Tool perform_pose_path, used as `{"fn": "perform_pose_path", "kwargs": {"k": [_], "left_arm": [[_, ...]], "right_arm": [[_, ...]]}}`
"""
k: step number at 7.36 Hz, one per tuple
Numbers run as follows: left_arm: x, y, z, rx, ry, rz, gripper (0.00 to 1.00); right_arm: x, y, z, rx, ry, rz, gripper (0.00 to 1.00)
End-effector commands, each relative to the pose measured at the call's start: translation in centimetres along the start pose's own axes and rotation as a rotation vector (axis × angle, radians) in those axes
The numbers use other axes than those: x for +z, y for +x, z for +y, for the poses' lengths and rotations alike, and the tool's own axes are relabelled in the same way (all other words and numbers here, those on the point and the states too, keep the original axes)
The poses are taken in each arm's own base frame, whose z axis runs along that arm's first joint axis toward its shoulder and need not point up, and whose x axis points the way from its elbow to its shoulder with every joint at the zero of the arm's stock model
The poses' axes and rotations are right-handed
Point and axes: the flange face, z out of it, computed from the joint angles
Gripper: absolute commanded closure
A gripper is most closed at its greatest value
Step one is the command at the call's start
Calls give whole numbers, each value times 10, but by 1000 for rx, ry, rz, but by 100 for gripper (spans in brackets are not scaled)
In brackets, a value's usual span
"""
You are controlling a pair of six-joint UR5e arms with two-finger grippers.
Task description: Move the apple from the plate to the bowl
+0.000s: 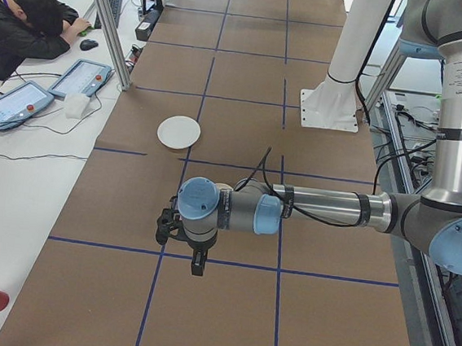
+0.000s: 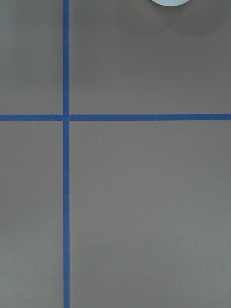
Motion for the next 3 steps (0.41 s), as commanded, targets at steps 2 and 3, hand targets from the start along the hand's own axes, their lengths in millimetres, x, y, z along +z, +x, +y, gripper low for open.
{"fn": "perform_pose_path", "kwargs": {"k": [2,3], "left_arm": [[0,0,-1,-3,0,0,0],[0,0,-1,-2,1,0,0]], "right_arm": [[0,0,0,0,0,0,0],[0,0,0,0,0,0,0]]}}
